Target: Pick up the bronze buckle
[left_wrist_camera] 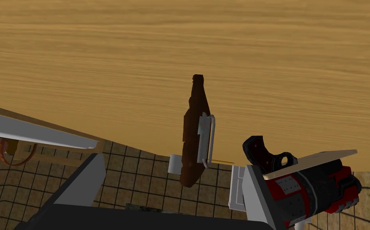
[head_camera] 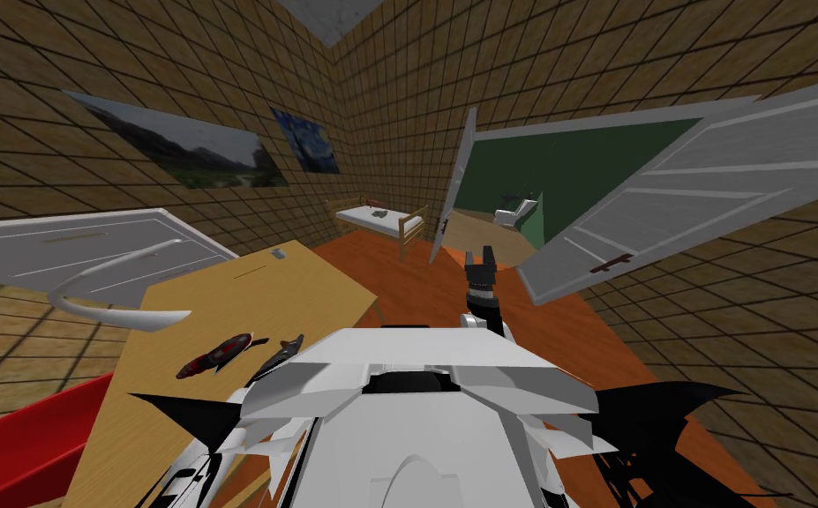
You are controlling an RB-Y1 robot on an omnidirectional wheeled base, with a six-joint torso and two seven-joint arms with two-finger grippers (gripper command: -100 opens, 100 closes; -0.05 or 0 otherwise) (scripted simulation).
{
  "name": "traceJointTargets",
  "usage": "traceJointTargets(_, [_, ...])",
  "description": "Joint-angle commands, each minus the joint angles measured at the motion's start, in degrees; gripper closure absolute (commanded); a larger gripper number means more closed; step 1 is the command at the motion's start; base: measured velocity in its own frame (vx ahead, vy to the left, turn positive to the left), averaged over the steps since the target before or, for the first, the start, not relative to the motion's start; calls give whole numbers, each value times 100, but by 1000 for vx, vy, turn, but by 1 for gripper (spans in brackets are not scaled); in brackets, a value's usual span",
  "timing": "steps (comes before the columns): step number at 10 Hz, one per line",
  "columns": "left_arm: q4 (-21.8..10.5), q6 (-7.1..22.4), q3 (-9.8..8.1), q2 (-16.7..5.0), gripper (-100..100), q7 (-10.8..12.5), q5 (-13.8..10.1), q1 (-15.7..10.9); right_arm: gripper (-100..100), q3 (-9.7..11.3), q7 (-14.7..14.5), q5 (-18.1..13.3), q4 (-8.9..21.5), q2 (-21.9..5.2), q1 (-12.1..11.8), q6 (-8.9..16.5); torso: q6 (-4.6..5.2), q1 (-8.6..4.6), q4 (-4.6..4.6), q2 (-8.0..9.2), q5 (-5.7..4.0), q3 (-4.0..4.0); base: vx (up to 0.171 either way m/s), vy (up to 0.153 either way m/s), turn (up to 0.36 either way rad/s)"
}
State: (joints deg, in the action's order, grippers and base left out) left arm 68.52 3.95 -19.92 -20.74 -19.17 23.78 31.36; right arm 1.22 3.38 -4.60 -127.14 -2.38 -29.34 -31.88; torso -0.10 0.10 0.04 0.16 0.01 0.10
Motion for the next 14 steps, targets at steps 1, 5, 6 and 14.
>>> traceJointTargets(1, [-256, -36, -92, -21, -100, -6, 19, -184, 0, 0, 0, 0, 0, 0, 0, 0, 0, 0, 0, 0, 0, 0, -71, -4, -80])
traceJointTargets(5, [-518, -58, -182, -49, -100, -11, 35, -387, 0, 0, 0, 0, 0, 0, -1, 0, -2, -3, -1, -7, 0, -4, -36, -5, -57])
traceJointTargets(6, [-528, -60, -186, -50, 100, -11, 35, -395, 0, 0, 0, 0, 0, 0, -1, 0, -3, -2, -3, -13, 0, -7, 0, 0, 0])
traceJointTargets(14, [-151, -27, -54, -12, 100, -4, 12, -103, 0, -1, 0, 0, 0, 0, -2, 0, 0, 10, -5, -51, 13, -26, 17, 2, 35])
